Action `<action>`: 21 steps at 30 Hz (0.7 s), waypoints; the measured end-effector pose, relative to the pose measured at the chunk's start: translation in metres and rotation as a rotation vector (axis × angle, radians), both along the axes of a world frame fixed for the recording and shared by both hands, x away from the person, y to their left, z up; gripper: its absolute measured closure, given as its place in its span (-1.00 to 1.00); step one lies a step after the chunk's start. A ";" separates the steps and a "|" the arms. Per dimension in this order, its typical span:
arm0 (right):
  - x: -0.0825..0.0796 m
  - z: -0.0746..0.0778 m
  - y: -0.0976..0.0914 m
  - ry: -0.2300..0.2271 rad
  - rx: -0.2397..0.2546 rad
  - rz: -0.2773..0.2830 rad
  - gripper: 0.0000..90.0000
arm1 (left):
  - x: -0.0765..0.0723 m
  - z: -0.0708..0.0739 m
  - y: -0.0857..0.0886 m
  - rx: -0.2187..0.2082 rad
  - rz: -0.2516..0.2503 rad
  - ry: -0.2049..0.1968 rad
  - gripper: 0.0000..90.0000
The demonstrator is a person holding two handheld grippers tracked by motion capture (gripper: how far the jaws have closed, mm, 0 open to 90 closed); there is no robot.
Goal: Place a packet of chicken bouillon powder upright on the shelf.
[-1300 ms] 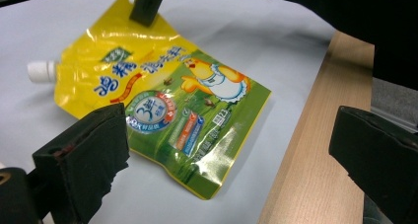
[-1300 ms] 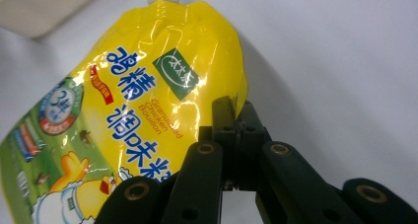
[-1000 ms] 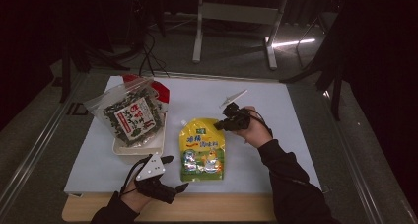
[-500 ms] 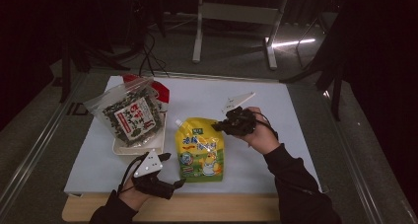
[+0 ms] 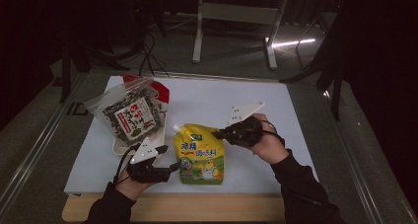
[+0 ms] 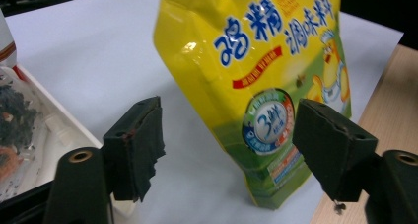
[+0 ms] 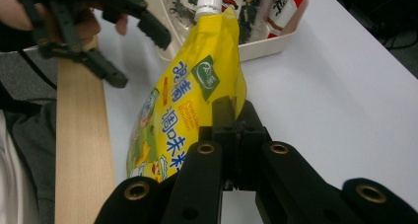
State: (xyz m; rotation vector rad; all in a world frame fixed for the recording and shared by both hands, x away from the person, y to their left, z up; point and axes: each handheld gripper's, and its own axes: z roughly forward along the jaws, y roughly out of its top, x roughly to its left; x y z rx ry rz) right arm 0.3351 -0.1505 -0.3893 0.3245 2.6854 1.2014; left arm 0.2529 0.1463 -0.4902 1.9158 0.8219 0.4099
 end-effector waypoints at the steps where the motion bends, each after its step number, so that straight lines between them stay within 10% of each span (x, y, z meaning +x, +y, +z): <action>1: -0.003 0.000 -0.001 -0.004 0.001 0.013 1.00 | 0.001 0.000 0.000 -0.007 -0.008 0.001 -0.27; 21: -0.016 -0.001 -0.007 0.031 0.039 0.077 0.94 | 0.006 0.005 -0.004 0.004 -0.097 -0.073 0.33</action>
